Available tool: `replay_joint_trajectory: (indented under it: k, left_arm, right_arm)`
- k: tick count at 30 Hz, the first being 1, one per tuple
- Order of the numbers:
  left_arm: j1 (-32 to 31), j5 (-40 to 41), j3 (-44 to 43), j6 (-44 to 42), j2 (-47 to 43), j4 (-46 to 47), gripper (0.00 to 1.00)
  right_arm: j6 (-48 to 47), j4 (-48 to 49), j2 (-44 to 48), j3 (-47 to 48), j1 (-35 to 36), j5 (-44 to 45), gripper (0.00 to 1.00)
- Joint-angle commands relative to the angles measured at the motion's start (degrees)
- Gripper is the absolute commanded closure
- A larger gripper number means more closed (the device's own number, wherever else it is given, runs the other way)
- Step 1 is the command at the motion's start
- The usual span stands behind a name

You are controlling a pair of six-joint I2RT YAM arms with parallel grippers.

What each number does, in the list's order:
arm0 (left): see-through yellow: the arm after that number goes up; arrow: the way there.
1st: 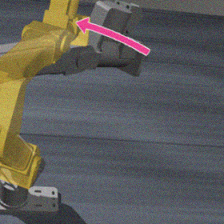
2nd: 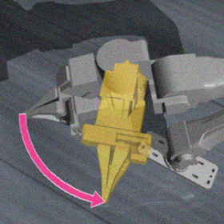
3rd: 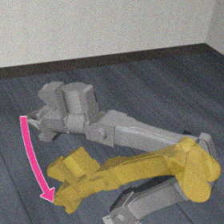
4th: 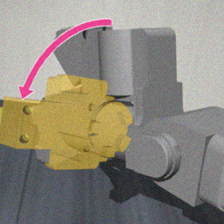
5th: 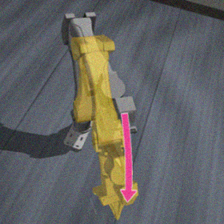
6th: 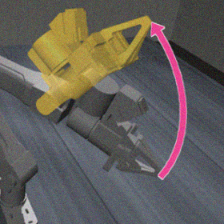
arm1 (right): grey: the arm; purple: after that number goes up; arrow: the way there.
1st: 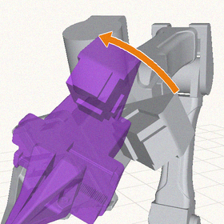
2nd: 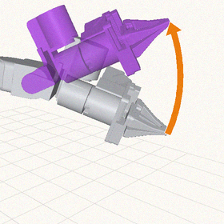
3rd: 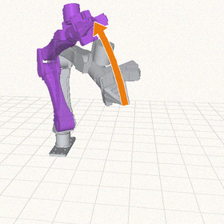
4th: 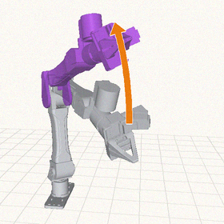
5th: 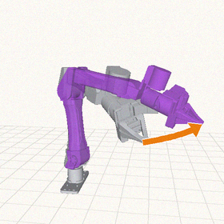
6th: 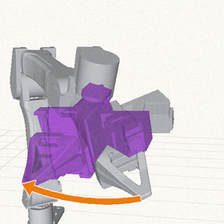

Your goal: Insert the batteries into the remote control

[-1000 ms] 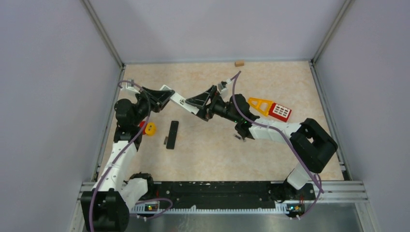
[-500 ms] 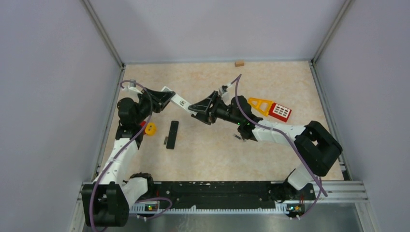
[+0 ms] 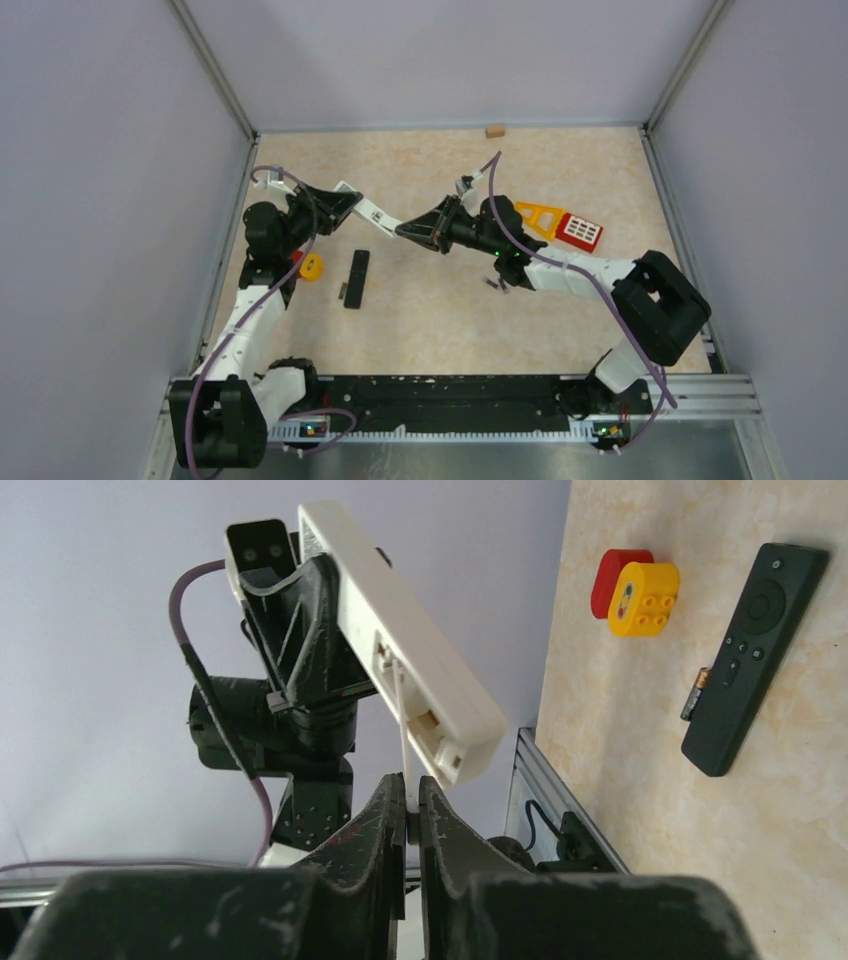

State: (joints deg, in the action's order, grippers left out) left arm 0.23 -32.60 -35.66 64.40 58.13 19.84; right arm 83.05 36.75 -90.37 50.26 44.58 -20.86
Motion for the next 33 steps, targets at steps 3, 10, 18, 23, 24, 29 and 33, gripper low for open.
replay_joint_trajectory:
  k: [3,10,18,23,24,29,33]
  left_arm:
    - [0.0,1.0,-2.5,-5.3,-1.2,-0.7,1.0]
    - [0.0,4.7,-2.8,-12.5,-2.2,-4.4,1.0]
    - [0.0,8.8,-0.8,-14.8,-2.0,-0.9,1.0]
    - [0.0,8.0,-1.2,-15.9,-2.1,0.6,1.0]
    - [0.0,6.8,-1.2,-16.2,-2.2,0.9,1.0]
    - [-1.9,-6.2,-1.7,-14.5,-0.9,8.6,1.0]
    - [-4.1,-13.5,-4.0,-17.0,2.0,7.7,1.0]
  right_arm:
    - [-2.9,-0.8,2.7,1.0,-0.6,-0.6,1.0]
    - [-10.6,-1.8,9.1,-1.4,-0.9,1.3,1.0]
    - [-22.3,-22.1,13.8,-5.9,-1.1,8.8,1.0]
    - [-20.9,-22.1,11.0,-11.5,-1.2,8.5,1.0]
    - [-20.7,-21.9,10.0,-12.4,-1.1,8.2,1.0]
    - [-21.4,-22.7,5.5,-15.0,-1.2,6.6,1.0]
    - [-23.0,-24.3,3.7,-16.5,-1.2,7.9,0.98]
